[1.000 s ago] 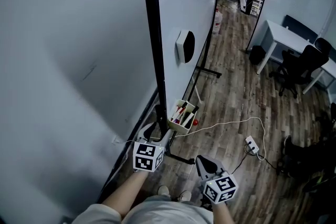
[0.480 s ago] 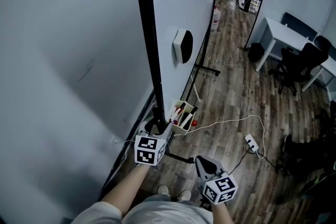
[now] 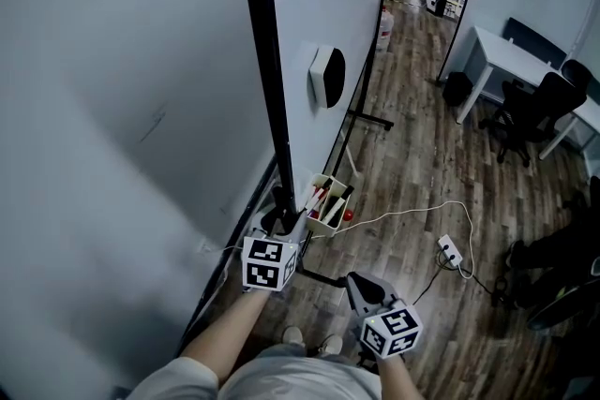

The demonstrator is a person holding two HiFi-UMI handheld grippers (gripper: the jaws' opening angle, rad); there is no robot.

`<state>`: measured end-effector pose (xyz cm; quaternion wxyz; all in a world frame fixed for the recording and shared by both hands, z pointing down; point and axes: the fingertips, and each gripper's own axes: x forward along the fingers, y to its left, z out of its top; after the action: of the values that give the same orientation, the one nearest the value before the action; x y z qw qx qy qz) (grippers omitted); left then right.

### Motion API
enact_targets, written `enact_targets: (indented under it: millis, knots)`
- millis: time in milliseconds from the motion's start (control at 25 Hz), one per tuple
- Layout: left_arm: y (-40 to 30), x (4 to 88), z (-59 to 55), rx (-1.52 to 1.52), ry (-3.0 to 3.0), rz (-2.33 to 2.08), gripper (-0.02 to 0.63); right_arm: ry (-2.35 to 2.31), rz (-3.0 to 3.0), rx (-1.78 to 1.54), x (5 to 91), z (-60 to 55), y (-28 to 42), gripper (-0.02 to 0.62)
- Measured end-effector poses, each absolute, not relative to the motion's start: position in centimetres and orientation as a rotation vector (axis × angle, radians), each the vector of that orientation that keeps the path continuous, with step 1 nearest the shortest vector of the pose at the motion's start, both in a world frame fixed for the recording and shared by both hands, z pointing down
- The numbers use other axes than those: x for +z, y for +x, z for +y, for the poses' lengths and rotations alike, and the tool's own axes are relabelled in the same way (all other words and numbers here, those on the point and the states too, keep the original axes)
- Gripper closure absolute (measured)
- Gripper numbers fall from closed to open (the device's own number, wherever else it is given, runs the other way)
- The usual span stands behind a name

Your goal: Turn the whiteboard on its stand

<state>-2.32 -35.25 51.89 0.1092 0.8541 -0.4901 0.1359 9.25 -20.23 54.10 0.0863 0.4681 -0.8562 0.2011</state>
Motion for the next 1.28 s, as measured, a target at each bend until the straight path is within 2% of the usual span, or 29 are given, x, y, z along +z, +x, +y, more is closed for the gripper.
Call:
enact_targets:
  millis: [600, 1280]
  knots:
    - [-3.2, 48.9, -31.9, 0.416, 2.512, -1.447, 0.405, 1.365, -2.544, 0.604, 51.2, -19.9, 8.1, 0.600]
    - [-8.1, 54.0, -19.4, 0.396, 2.512, -1.440, 0.405, 1.303, -2.573, 0.544, 55.1, -14.7, 4.1, 0.600]
